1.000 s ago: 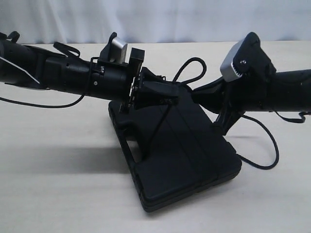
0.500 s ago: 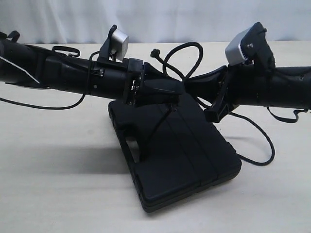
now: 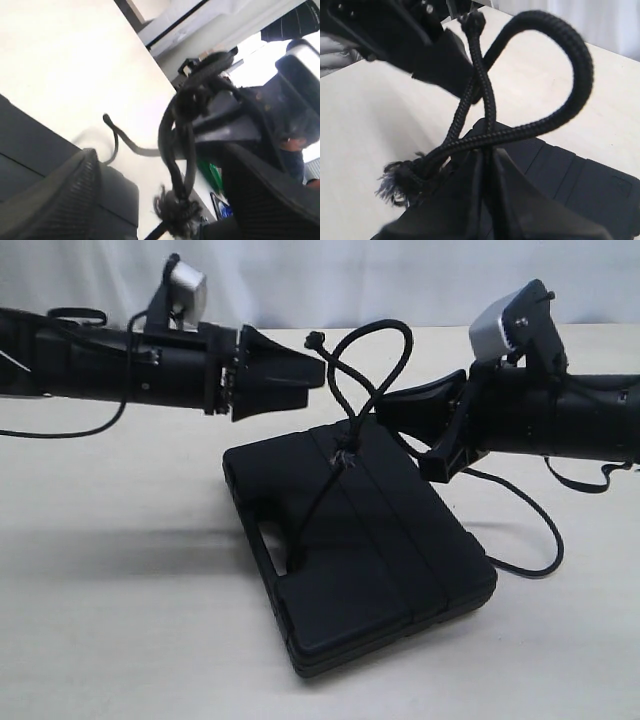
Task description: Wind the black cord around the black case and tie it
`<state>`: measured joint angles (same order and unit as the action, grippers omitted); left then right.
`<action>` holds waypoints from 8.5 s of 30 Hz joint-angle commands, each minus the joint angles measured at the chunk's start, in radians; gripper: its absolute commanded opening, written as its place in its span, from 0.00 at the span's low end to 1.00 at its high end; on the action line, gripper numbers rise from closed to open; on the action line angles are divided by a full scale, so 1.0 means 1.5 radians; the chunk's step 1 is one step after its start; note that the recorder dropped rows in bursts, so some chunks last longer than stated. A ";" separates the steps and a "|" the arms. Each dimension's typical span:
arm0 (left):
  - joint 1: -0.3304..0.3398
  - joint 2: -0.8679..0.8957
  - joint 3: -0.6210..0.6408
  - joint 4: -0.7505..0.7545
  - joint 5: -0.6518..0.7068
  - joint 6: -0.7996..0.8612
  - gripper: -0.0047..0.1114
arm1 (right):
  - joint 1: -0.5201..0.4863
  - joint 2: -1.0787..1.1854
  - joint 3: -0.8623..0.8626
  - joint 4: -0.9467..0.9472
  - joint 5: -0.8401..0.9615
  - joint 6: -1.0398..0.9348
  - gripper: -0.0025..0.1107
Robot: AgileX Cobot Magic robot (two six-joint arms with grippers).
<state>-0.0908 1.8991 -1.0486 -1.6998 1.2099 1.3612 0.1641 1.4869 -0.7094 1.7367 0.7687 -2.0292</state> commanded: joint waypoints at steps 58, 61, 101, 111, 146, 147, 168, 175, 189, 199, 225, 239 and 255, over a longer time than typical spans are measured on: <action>-0.088 -0.120 -0.101 0.236 -0.353 -0.182 0.29 | 0.001 0.000 -0.004 0.005 0.012 0.002 0.06; -0.088 -0.118 -0.101 0.236 -0.347 -0.196 0.29 | 0.001 0.000 -0.004 0.005 0.012 0.002 0.06; -0.088 -0.122 -0.101 0.326 -0.252 -0.280 0.47 | 0.001 0.000 -0.004 0.005 0.012 0.002 0.06; -0.088 -0.122 -0.101 0.324 -0.302 -0.279 0.48 | 0.001 0.000 -0.004 0.005 0.012 0.002 0.06; -0.085 -0.177 -0.103 0.262 -0.287 -0.241 0.04 | 0.000 -0.091 -0.008 -0.044 -0.160 0.075 0.55; -0.085 -0.184 -0.114 0.257 -0.280 -0.239 0.04 | 0.001 -0.106 -0.015 -0.047 -0.112 0.059 0.55; -0.103 -0.184 -0.225 0.220 -0.184 -0.211 0.04 | 0.001 -0.011 -0.023 -0.070 -0.148 -0.036 0.29; -0.103 -0.184 -0.225 0.218 -0.170 -0.211 0.04 | 0.001 0.008 -0.023 -0.067 -0.190 -0.035 0.06; -0.103 -0.184 -0.225 0.357 -0.208 -0.263 0.09 | 0.000 -0.058 -0.023 -0.030 -0.204 -0.008 0.06; -0.103 -0.184 -0.225 0.701 -0.168 -0.442 0.50 | 0.000 -0.101 -0.075 -0.017 -0.316 0.089 0.06; -0.113 -0.090 0.086 0.684 -0.394 -0.799 0.49 | 0.000 -0.101 -0.143 -0.017 -0.407 0.157 0.06; -0.181 0.005 0.084 0.649 -0.572 -0.800 0.49 | 0.000 -0.101 -0.143 -0.017 -0.387 0.158 0.06; -0.065 -0.065 0.084 0.656 -0.549 -0.794 0.04 | -0.094 -0.133 -0.143 -0.017 -0.422 0.200 0.06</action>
<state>-0.2504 1.8631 -0.9204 -0.7115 0.3735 0.1650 0.0845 1.3126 -0.9189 1.7080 0.1420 -1.7391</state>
